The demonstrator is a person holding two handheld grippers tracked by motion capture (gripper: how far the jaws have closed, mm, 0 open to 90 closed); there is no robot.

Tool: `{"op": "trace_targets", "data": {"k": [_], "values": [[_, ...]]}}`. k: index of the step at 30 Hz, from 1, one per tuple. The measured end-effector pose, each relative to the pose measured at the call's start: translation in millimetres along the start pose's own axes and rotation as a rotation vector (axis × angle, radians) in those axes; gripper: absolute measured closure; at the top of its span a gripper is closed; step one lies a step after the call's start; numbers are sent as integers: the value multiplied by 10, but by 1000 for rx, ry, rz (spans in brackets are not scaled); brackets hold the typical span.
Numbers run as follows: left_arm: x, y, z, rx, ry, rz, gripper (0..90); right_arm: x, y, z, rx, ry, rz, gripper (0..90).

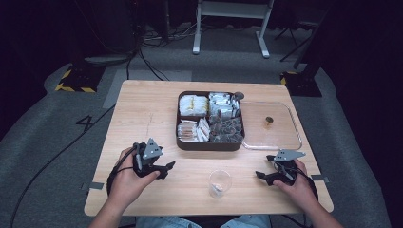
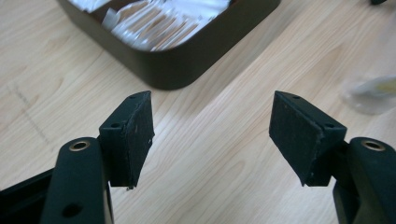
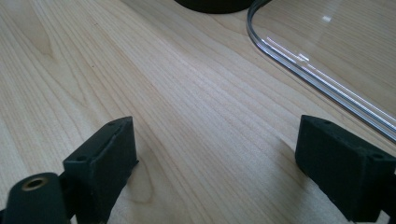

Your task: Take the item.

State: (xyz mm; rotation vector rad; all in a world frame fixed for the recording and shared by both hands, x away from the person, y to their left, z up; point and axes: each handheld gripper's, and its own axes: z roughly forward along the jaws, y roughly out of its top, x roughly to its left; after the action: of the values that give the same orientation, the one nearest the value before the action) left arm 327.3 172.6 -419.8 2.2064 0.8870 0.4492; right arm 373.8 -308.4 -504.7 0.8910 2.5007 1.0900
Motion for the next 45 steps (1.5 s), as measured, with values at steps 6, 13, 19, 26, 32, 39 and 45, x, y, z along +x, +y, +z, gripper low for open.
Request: {"op": "trace_targets", "data": {"k": [6, 13, 19, 26, 32, 39, 45], "values": [[113, -211, 41, 45, 26, -42, 311, 0, 0, 0, 0, 0, 0, 127], [162, -456, 124, 110, 29, -78, 309, 0, 0, 0, 0, 0, 0, 127], [173, -600, 166, 143, 32, -96, 296, 0, 0, 0, 0, 0, -1, 127], [184, -739, 193, 166, 35, -117, 293, 1, -1, 0, -1, 0, -1, 128], [198, -827, 206, 160, 44, -136, 239, 1, -2, -1, -1, 1, -1, 128], [242, -929, 224, 92, 42, -142, 156, 2, -3, -3, 0, 1, -1, 127], [257, -960, 245, 63, 45, -132, 106, 6, -7, -7, 0, 2, -1, 127]]}}
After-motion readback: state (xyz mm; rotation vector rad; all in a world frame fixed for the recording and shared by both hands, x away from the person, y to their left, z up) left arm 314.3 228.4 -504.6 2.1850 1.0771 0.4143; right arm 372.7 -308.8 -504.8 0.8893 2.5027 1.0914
